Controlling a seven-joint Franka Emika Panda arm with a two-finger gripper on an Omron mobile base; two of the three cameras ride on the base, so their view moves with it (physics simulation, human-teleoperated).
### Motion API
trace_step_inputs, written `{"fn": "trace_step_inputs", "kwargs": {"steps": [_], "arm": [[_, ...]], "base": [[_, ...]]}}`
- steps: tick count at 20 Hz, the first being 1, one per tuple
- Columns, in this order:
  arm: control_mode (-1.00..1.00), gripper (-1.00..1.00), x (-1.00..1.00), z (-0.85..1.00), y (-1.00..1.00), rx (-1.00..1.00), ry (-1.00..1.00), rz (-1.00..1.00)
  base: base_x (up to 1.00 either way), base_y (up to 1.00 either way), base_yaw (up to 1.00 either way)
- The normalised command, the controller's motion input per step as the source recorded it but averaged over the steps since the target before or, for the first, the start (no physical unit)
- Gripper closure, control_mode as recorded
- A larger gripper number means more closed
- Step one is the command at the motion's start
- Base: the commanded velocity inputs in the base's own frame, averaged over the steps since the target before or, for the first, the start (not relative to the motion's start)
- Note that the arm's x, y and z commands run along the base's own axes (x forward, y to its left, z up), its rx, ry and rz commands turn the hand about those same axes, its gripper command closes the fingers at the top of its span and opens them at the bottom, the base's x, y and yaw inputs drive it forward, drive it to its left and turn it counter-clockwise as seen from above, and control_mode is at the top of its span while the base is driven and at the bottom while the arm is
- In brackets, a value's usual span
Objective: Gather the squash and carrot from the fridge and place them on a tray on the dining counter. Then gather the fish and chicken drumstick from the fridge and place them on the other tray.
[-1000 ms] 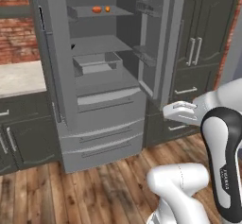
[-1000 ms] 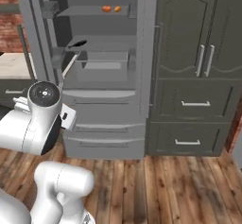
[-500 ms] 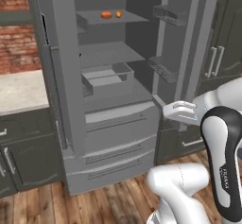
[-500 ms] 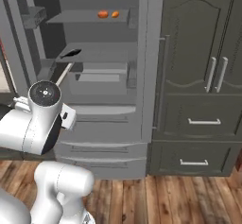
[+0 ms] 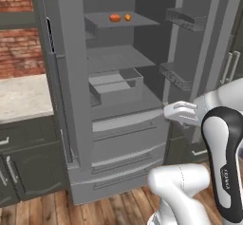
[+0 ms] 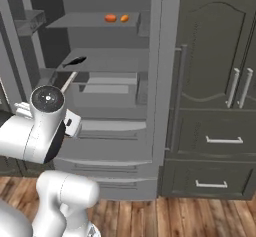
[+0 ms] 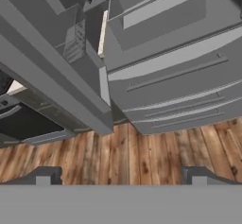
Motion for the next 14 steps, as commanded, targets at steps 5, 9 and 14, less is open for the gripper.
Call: {"fn": "trace_step_inputs", "kwargs": {"steps": [5, 9, 14], "arm": [[1.00, -1.00, 0.00, 0.00, 0.00, 0.00, 0.00, 0.00], [1.00, -1.00, 0.00, 0.00, 0.00, 0.00, 0.00, 0.00], [1.00, -1.00, 0.00, 0.00, 0.00, 0.00, 0.00, 0.00]], "base": [[0.40, -0.02, 0.14], [0.41, -0.13, 0.15], [0.49, -0.24, 0.17]]}}
